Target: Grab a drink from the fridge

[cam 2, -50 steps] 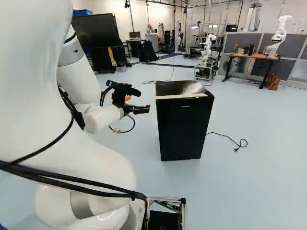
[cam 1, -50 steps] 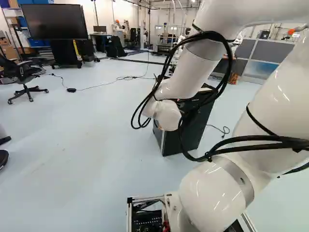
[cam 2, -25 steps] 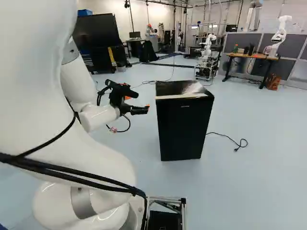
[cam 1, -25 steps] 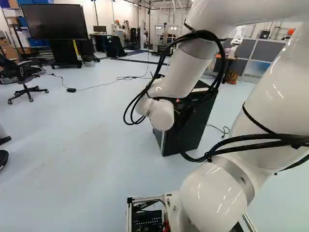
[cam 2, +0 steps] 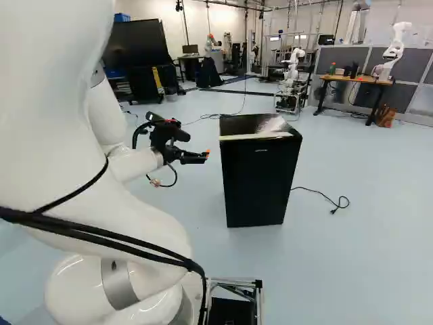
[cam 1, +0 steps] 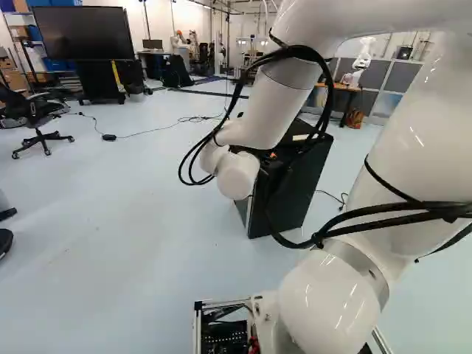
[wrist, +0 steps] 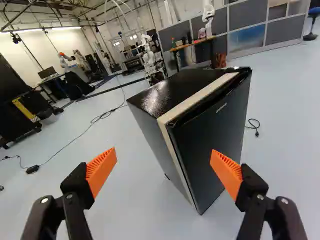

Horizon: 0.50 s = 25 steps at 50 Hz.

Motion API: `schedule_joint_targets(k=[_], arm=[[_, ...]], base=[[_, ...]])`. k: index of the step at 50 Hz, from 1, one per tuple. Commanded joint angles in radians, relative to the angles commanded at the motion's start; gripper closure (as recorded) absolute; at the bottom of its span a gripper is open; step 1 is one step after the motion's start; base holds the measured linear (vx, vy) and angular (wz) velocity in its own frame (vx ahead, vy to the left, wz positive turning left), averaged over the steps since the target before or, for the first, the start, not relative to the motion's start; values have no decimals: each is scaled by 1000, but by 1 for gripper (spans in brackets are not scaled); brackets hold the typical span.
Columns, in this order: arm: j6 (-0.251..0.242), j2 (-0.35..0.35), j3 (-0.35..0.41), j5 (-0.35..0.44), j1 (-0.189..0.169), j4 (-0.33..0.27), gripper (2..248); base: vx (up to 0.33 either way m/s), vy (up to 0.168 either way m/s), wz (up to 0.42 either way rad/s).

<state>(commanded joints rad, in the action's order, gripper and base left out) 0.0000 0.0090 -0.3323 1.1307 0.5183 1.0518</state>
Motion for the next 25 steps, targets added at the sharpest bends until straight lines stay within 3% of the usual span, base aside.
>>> schedule_joint_targets(k=[8,25], arm=[[0,-43,-27,3,-4,17,3],[0,-107,-91,4,-51,20,3]], base=[[0,0,0],[0,0,0]])
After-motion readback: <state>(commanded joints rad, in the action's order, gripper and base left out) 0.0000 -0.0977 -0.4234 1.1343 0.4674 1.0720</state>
